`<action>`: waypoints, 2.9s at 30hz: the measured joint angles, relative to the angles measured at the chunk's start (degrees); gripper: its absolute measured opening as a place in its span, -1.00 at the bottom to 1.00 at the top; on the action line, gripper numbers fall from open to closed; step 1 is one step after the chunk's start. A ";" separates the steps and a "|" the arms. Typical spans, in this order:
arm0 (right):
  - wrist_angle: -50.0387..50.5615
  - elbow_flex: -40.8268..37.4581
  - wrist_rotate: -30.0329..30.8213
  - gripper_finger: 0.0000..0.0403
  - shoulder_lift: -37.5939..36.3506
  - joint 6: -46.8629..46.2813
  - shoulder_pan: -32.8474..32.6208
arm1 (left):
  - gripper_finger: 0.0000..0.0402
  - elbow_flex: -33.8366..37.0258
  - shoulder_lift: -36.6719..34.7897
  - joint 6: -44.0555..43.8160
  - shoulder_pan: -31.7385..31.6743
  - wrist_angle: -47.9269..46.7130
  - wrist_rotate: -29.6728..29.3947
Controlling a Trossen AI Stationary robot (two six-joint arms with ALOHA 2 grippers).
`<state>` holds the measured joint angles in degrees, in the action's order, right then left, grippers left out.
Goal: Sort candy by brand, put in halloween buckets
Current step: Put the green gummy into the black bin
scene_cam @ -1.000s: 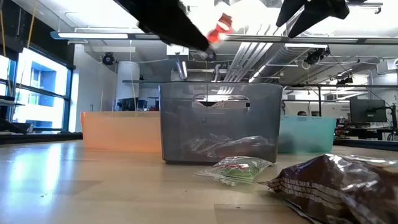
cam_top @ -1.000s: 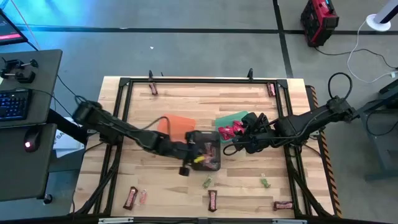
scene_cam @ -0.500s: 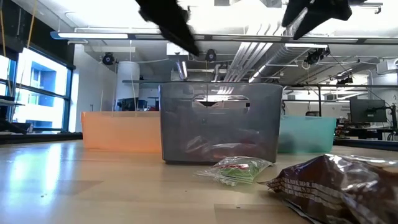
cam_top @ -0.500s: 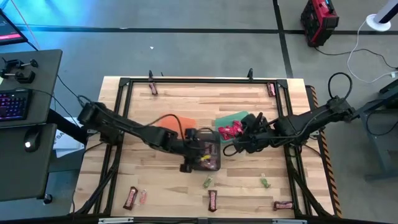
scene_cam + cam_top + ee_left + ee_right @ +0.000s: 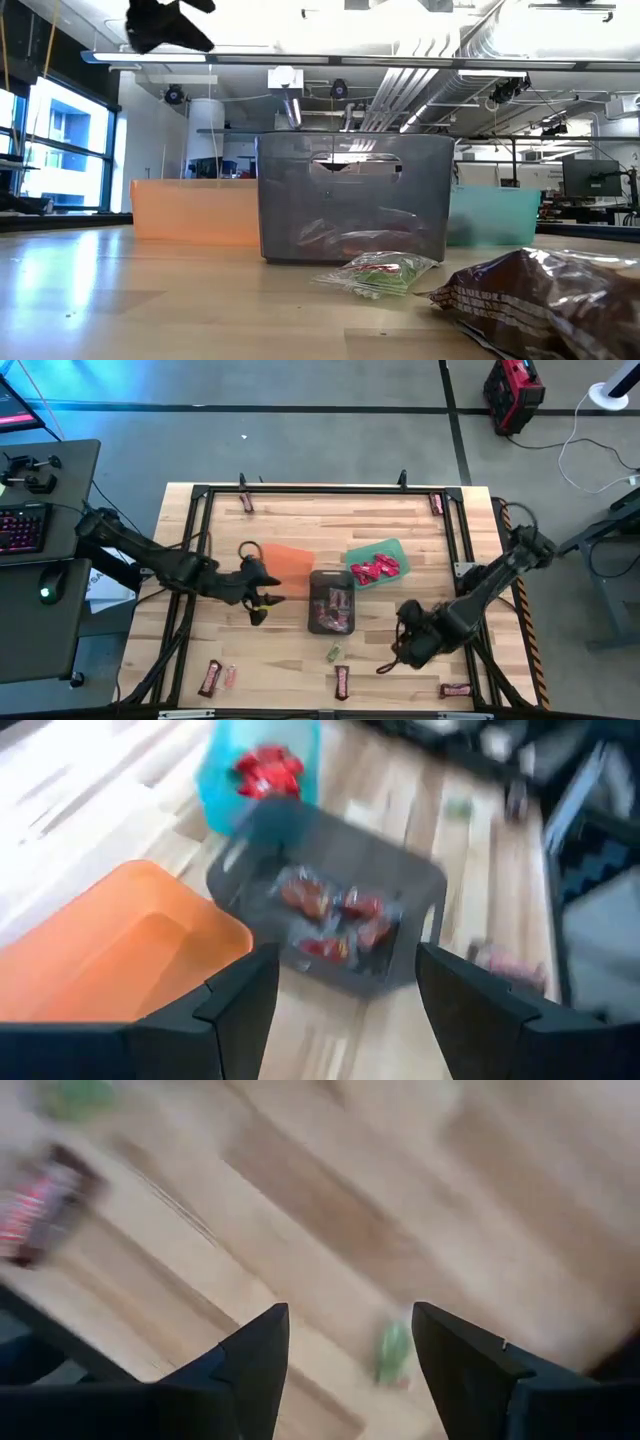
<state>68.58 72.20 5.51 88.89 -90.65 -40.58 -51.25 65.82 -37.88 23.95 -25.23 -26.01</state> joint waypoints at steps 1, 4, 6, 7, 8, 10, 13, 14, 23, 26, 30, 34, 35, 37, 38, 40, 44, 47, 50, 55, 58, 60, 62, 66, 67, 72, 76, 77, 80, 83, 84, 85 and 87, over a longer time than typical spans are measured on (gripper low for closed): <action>-0.91 -1.51 -2.45 0.02 0.97 -2.72 -0.66 | 0.13 1.18 -0.96 -2.27 0.54 0.79 -1.55; -6.46 -8.32 -10.55 0.02 1.92 -9.06 -2.15 | 0.13 3.83 -2.38 -6.61 1.82 2.89 -5.17; -10.01 -12.33 -13.01 0.02 1.15 -11.16 -2.34 | 0.13 4.01 -2.66 -7.04 2.37 3.35 -6.17; -11.44 -13.79 -13.04 0.02 0.51 -11.36 -2.28 | 0.13 4.01 -2.73 -6.98 2.53 3.50 -6.23; -12.34 -14.96 -12.49 0.02 -0.20 -11.56 -2.02 | 0.13 4.01 -2.68 -6.80 2.58 3.51 -6.21; -13.27 -17.52 -12.74 0.02 -1.11 -13.17 -1.38 | 0.13 4.01 -2.44 -6.48 2.75 3.34 -6.17; -17.14 -22.08 -16.85 0.02 -1.21 -13.47 -0.59 | 0.13 4.01 -2.42 -6.46 2.75 3.40 -6.17; -20.20 -23.41 -17.51 0.02 -1.21 -13.47 -0.57 | 0.13 4.01 -2.42 -6.48 2.73 3.38 -6.08; -37.66 -31.90 -16.93 0.02 -1.36 -17.44 -0.87 | 0.13 4.01 -2.40 -6.47 2.71 3.32 -6.16; -37.58 -32.25 -16.61 0.01 -1.34 -17.10 -0.89 | 0.13 4.02 -2.40 -6.46 2.71 3.29 -6.29; -36.05 -31.17 -16.12 -0.19 -1.17 -15.07 -0.94 | 0.13 4.01 -2.40 -6.46 2.71 3.16 -6.30; -31.27 -28.46 -14.71 -0.67 -0.99 -11.94 -0.92 | 0.13 4.03 -2.40 -5.46 2.71 3.16 -6.36; -29.88 -27.38 -14.69 -0.81 -0.99 -11.06 -0.88 | 0.13 4.03 -2.40 -5.07 2.71 3.16 -6.41; -27.12 -24.86 -14.64 -0.94 -1.01 -9.37 -0.58 | 0.13 4.02 -2.40 -4.48 2.71 3.14 -6.73; -25.49 -23.47 -14.66 -0.93 -1.03 -8.09 -0.24 | 0.13 4.03 -2.40 -4.07 2.71 3.14 -7.20; -22.12 -20.06 -13.76 -0.91 -1.03 -5.96 0.85 | 0.13 4.03 -2.40 -3.48 2.71 3.14 -8.42; -19.95 -13.04 -3.27 -0.98 -1.12 0.36 4.16 | 0.13 4.03 -2.40 -3.43 2.71 3.15 -10.66; -27.16 -9.91 4.97 -0.97 -1.17 7.69 7.67 | 0.13 4.03 -2.40 -3.42 2.71 3.18 -10.91; -39.99 -9.78 10.53 -0.99 -1.19 16.40 11.65 | 0.13 4.03 -2.40 -3.44 2.71 3.18 -10.89; -61.50 -11.27 11.58 -0.99 -1.03 30.83 17.45 | 0.13 4.03 -2.40 -3.44 2.71 3.23 -10.72; -65.73 -11.27 11.96 -0.99 -1.06 35.95 19.84 | 0.13 4.03 -2.40 -3.44 2.71 3.21 -10.72; -65.36 -11.27 12.16 -0.98 -1.03 37.26 21.07 | 0.13 4.03 -2.40 -3.44 2.71 3.21 -10.71; -64.80 -11.29 12.14 -0.97 -0.76 37.64 22.31 | 0.13 4.03 -2.40 -3.44 2.71 3.21 -10.70; -65.95 -11.31 9.62 -0.84 1.06 38.21 24.13 | 0.13 4.07 -2.40 -3.63 2.71 3.18 -10.69; -66.71 -11.31 8.89 -0.77 1.57 38.92 24.33 | 0.13 4.08 -2.38 -3.88 2.71 3.14 -10.67; -66.99 -10.17 7.86 -0.28 3.47 43.11 24.53 | 0.13 4.08 -2.38 -3.90 2.71 2.92 -10.60; -64.01 -7.91 7.42 0.07 3.03 49.00 24.57 | 0.13 4.08 -2.38 -3.92 2.71 2.83 -10.24; -62.63 -6.96 6.44 0.13 2.94 50.50 24.57 | 0.13 4.08 -2.38 -3.92 2.71 2.82 -10.26; -59.86 -2.95 -0.08 0.20 3.21 56.93 24.40 | 0.13 4.08 -2.38 -3.92 2.71 2.49 -10.26; -54.02 2.27 -5.59 0.21 5.60 65.85 22.77 | 0.13 4.08 -2.38 -3.74 2.69 2.35 -10.27; -50.84 3.87 -6.04 0.21 6.85 69.91 22.04 | 0.13 4.08 -2.38 -3.55 2.67 2.39 -10.29; -47.82 5.62 -6.23 0.21 8.26 74.95 21.33 | 0.13 4.08 -2.38 -3.57 2.67 2.38 -10.30; -44.04 9.13 -6.94 0.21 11.19 84.45 19.87 | 0.13 4.08 -2.38 -3.55 2.67 2.35 -10.30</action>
<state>24.53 81.32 -1.43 100.08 -6.20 -20.71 -47.18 63.44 -41.43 26.61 -22.87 -36.32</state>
